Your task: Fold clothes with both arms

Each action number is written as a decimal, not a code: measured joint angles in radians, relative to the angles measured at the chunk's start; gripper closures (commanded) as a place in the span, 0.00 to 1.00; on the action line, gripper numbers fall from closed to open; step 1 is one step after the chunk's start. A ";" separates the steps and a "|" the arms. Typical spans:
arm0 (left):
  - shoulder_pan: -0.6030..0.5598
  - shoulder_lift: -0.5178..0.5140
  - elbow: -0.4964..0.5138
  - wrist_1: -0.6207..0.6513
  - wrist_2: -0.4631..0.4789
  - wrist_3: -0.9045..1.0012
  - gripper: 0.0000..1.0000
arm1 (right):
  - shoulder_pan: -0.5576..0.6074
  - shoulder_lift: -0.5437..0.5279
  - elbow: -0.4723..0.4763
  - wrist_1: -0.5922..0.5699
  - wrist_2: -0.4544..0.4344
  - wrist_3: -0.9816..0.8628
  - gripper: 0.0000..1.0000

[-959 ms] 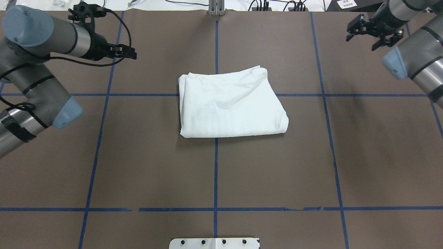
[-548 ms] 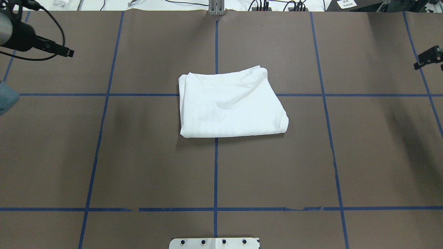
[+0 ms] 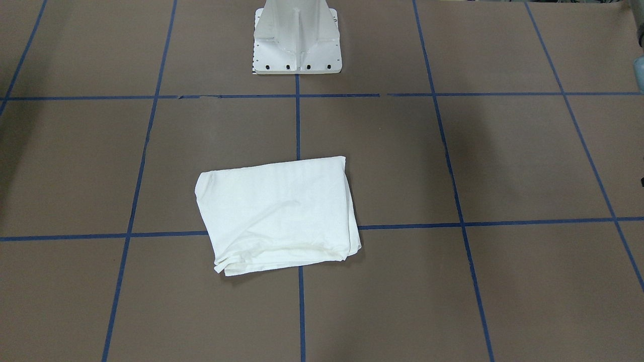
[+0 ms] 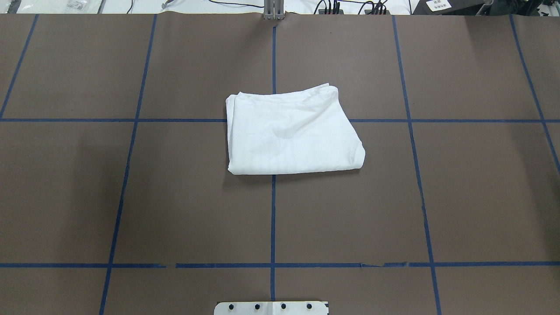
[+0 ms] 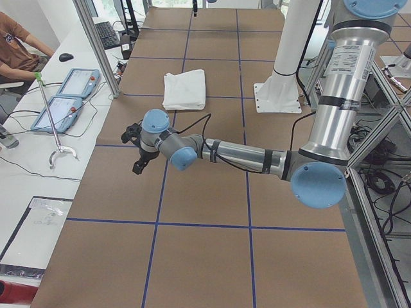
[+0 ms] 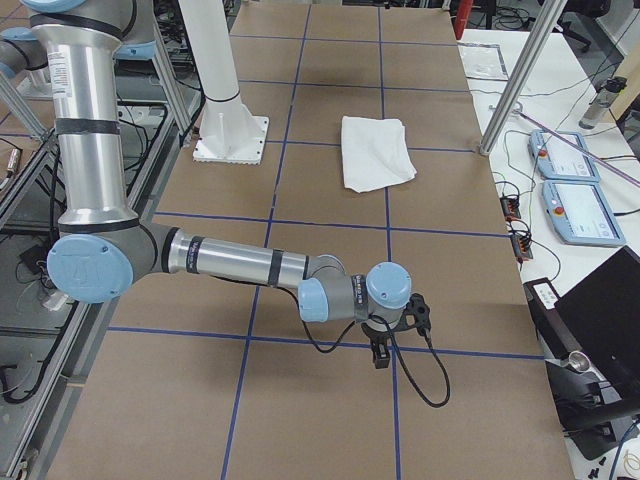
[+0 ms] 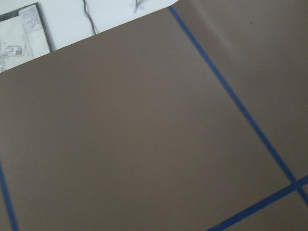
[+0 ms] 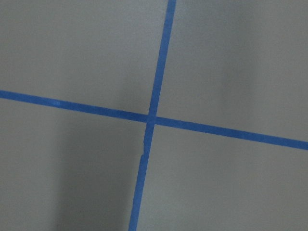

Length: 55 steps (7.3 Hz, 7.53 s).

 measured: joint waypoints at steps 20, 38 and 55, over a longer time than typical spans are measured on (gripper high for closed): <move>-0.051 0.162 -0.163 0.102 -0.080 0.040 0.00 | -0.055 -0.037 0.248 -0.223 -0.016 0.113 0.00; -0.052 0.161 -0.162 0.238 -0.020 0.038 0.00 | -0.071 -0.037 0.248 -0.217 -0.055 0.119 0.00; -0.049 0.154 -0.164 0.180 -0.023 0.043 0.00 | -0.076 -0.027 0.271 -0.215 -0.056 0.122 0.00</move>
